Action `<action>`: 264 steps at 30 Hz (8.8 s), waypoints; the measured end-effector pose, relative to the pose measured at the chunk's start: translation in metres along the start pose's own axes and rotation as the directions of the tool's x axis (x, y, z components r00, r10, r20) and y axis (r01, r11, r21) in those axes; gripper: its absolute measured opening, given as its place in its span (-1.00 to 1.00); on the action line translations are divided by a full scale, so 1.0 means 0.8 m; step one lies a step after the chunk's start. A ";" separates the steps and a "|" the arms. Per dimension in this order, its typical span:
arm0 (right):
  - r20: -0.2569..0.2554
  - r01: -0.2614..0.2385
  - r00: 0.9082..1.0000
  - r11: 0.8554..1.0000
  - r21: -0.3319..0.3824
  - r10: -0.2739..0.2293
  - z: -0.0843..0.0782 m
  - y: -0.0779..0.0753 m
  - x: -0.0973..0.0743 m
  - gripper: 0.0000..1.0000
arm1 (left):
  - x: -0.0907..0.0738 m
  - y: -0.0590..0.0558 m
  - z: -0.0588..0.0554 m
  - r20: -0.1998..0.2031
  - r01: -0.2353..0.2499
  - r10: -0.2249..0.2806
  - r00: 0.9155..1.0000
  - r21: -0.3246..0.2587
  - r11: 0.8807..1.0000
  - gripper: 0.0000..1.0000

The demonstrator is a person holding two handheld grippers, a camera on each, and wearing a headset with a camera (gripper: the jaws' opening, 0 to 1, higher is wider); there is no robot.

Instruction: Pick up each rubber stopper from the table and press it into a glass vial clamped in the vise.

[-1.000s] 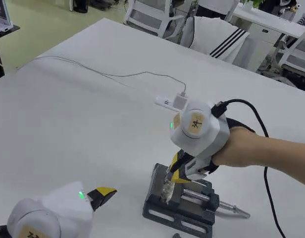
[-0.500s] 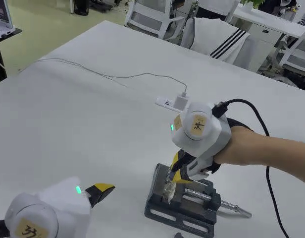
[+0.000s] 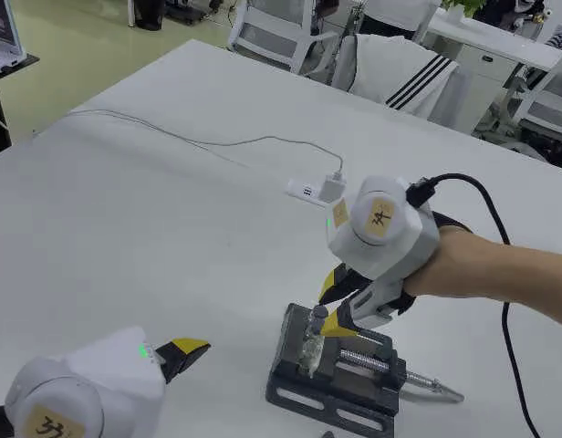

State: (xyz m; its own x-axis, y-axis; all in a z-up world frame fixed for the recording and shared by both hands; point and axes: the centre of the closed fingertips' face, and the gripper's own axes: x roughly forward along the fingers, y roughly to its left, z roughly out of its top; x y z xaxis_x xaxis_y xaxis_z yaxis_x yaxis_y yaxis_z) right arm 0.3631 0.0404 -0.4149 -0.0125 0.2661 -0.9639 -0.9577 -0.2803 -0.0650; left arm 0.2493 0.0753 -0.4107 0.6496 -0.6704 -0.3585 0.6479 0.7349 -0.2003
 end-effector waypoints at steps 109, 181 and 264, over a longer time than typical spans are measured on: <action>-0.120 -0.163 0.976 0.976 0.147 0.181 -0.002 0.008 0.024 -1.00 | 0.027 0.006 -0.009 -0.005 0.012 -0.013 1.000 -0.079 0.997 0.87; 0.181 -0.010 0.983 0.960 0.279 -0.043 -0.018 0.068 0.001 0.21 | -0.008 -0.004 0.025 -0.024 -0.050 0.051 0.998 0.041 0.998 0.88; 0.039 -0.083 0.996 0.983 0.166 0.077 -0.036 0.142 0.087 -0.83 | -0.022 -0.014 -0.009 -0.013 -0.026 0.026 1.000 -0.018 0.999 0.82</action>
State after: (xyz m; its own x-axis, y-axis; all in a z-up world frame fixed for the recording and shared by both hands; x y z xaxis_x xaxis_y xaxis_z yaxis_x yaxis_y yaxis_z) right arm 0.2620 0.0005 -0.4968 -0.0977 0.2798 -0.9551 -0.9878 -0.1441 0.0588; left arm 0.2276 0.0800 -0.4090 0.6609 -0.6499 -0.3753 0.6236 0.7538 -0.2073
